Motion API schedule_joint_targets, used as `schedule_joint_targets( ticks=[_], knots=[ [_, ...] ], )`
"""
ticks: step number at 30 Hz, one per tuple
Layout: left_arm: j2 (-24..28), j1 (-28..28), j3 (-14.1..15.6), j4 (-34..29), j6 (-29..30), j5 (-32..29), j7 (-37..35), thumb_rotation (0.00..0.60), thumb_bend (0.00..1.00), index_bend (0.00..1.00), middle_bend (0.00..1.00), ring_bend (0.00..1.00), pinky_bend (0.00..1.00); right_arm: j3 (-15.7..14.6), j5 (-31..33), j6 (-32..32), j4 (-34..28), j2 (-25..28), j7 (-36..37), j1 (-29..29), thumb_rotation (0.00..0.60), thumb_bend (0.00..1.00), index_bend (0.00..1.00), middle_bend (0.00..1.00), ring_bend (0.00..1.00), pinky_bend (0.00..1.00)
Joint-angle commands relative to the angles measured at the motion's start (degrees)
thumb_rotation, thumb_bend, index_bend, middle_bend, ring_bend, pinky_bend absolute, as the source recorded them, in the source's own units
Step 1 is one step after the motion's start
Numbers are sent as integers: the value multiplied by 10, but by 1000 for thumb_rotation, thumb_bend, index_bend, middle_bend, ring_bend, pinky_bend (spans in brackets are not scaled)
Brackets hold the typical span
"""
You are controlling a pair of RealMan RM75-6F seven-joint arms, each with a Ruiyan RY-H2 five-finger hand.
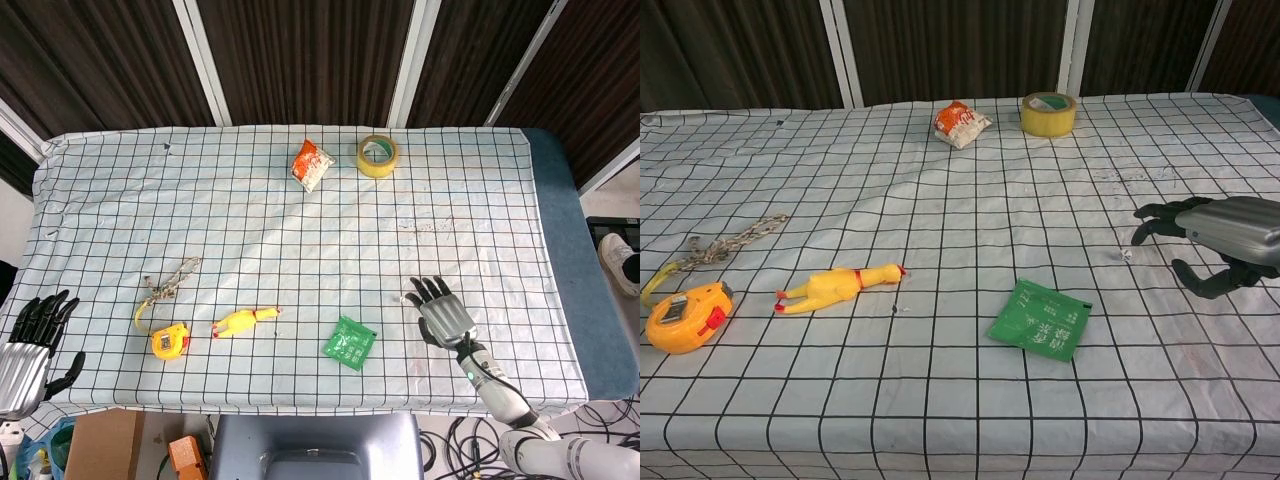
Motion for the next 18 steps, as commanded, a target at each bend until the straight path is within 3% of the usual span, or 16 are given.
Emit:
schedule_joint_targets(
  ticks=[1, 18],
  knots=[
    [0, 0, 0, 0, -1, -1, 0, 600, 407, 0, 0, 0, 0, -2, 4, 0, -1, 0, -3, 2, 510, 680, 169, 0, 0, 0],
    [-1, 2, 0, 2, 1, -1, 1, 600, 406, 0, 0, 0, 0, -8, 12, -4, 3, -8, -1, 13, 509, 680, 170, 0, 0, 0]
  ],
)
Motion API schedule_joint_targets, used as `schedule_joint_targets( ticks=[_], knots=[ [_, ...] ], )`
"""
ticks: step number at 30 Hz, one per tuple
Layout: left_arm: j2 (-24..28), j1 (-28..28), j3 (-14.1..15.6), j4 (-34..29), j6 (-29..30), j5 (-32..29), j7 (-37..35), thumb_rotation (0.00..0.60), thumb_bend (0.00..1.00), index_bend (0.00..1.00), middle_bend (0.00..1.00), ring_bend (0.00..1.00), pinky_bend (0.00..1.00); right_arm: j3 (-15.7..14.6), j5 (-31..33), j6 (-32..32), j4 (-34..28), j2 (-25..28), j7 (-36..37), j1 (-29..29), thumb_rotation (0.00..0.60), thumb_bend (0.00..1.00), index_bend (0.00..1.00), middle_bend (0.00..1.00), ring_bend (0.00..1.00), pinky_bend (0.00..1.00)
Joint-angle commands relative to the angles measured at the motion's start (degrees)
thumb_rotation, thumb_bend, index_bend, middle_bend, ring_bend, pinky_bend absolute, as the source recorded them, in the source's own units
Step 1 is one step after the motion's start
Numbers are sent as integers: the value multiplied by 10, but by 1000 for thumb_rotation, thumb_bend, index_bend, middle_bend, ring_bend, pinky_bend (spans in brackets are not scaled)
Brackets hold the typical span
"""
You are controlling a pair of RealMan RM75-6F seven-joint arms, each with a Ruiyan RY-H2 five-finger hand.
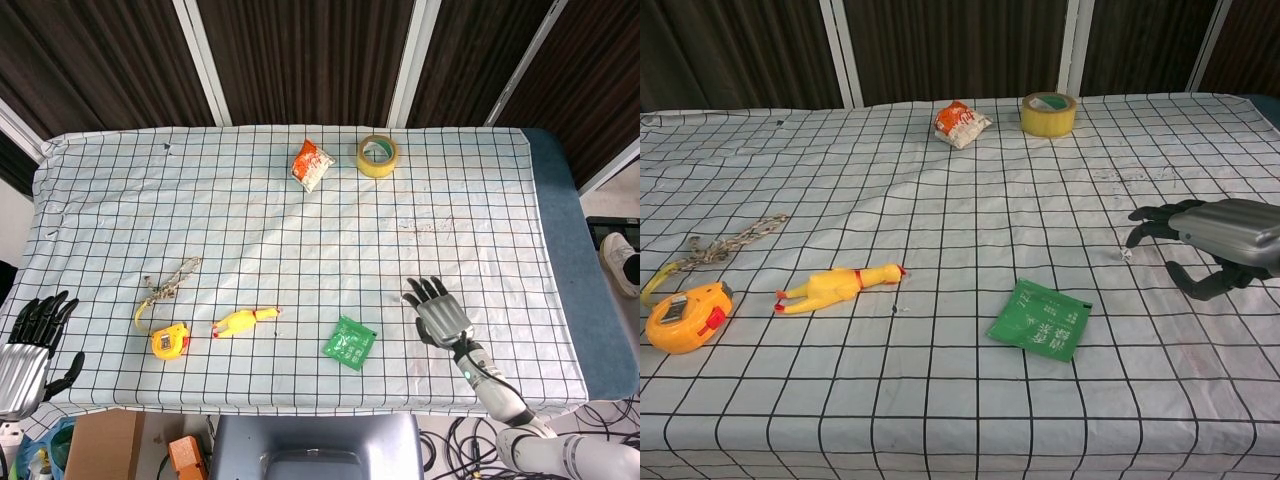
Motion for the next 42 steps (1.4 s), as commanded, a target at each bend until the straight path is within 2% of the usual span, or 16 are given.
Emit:
schedule_joint_targets(
  ticks=[1, 9, 18, 21, 26, 28, 31, 34, 35, 38, 42],
  knots=[
    [0, 0, 0, 0, -1, -1, 0, 600, 406, 0, 0, 0, 0, -2, 0, 0, 0, -1, -1, 1, 509, 680, 170, 0, 0, 0],
    [0, -1, 0, 0, -2, -1, 0, 600, 407, 0, 0, 0, 0, -12, 1, 2, -1, -3, -10, 1, 510, 680, 174, 0, 0, 0],
    [1, 1, 0, 0, 1, 0, -1, 600, 407, 0, 0, 0, 0, -47, -22, 25, -33, 19, -28, -19, 510, 680, 173, 0, 0, 0],
    [1, 1, 0, 0, 3, 1, -1, 600, 406, 0, 0, 0, 0, -58, -46, 50, -48, 31, -27, -32, 510, 680, 170, 0, 0, 0],
    [2, 4, 0, 0, 8, 2, -3, 600, 406, 0, 0, 0, 0, -89, -131, 149, -94, 79, 16, -81, 509, 680, 142, 0, 0, 0],
    [2, 5, 1, 0, 10, 3, -5, 600, 406, 0, 0, 0, 0, -107, -165, 198, -111, 106, 30, -109, 510, 680, 101, 0, 0, 0],
    [2, 8, 1, 1, 17, 6, -5, 600, 408, 0, 0, 0, 0, -147, -228, 315, -136, 156, 43, -181, 509, 676, 29, 0, 0, 0],
    [1, 10, 1, 1, 22, 8, -1, 600, 408, 0, 0, 0, 0, -171, -277, 424, -128, 174, 66, -249, 511, 645, 0, 0, 0, 0],
    [0, 11, 2, 1, 22, 9, 0, 600, 407, 0, 0, 0, 0, -175, -293, 469, -115, 174, 84, -277, 511, 639, 0, 0, 0, 0],
    [0, 11, 2, 0, 24, 12, 1, 600, 407, 0, 0, 0, 0, -171, -319, 525, -88, 176, 109, -309, 511, 634, 0, 0, 0, 0],
    [-2, 10, 2, 0, 23, 14, 5, 600, 407, 0, 0, 0, 0, -151, -304, 515, -76, 176, 130, -313, 510, 633, 0, 0, 0, 0]
  ],
)
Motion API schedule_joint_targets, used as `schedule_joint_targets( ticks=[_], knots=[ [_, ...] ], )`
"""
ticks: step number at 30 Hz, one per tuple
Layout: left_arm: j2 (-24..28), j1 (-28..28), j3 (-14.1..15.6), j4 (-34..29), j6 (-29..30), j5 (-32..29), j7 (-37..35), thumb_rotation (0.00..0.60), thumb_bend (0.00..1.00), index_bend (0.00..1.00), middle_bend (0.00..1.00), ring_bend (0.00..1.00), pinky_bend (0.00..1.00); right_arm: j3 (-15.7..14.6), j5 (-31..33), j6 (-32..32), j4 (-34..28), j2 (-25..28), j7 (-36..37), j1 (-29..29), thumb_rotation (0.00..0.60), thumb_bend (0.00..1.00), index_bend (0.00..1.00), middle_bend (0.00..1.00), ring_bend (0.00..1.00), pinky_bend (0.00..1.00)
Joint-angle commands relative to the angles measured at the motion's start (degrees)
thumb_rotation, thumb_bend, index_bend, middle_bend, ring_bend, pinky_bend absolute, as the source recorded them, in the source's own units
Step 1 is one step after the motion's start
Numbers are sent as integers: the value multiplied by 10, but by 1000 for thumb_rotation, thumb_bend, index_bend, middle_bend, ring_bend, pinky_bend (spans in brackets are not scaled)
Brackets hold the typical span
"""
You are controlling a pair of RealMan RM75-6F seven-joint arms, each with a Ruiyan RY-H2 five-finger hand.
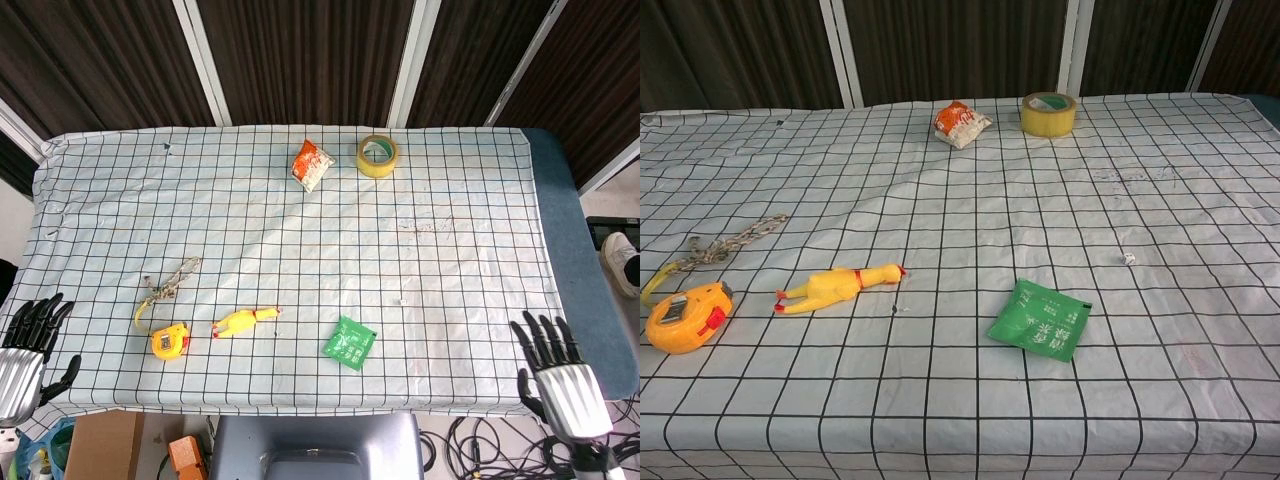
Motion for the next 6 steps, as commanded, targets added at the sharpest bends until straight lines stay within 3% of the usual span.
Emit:
schedule_joint_targets(
  ticks=[1, 6],
  knots=[
    [-1, -1, 0, -1, -3, 0, 2, 600, 407, 0, 0, 0, 0, 6, -7, -1, 18, 19, 41, -29, 511, 633, 0, 0, 0, 0],
    [-2, -3, -1, -2, -7, -3, 8, 600, 407, 0, 0, 0, 0, 21, 9, -38, 15, 23, 45, -23, 511, 634, 0, 0, 0, 0]
  ],
)
